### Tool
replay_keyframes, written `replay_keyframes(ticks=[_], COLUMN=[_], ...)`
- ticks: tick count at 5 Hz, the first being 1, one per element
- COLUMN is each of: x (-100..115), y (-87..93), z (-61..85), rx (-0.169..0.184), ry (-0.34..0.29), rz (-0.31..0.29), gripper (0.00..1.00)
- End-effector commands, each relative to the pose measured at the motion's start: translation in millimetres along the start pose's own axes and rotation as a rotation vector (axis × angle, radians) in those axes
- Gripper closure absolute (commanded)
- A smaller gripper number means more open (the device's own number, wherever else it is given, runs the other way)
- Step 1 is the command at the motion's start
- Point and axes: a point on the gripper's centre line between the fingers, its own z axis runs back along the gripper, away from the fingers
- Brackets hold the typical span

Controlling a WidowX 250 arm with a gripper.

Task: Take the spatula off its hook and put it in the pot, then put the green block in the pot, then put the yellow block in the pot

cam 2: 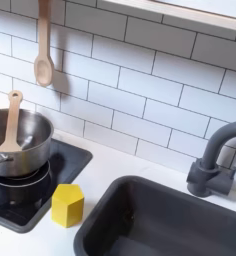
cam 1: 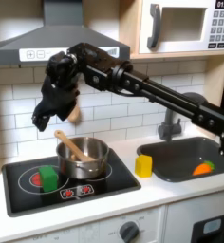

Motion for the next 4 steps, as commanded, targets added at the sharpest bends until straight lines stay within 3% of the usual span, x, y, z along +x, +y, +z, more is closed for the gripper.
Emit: replay_keyframes(ticks=[1,2,3,4], x=[-0.1,-14.3,-29.4,-39.7], y=[12.0,13.3,6.0,10.0], z=[5.4,0.2,-15.3,-25.2], rx=[-0.033,-0.04,-0.054,-0.04], ry=[0.068,0.108,0.147,0.171], rz=[-0.024,-0.034,-0.076,-0.067], gripper=[0.0,0.0,0.0,0.0])
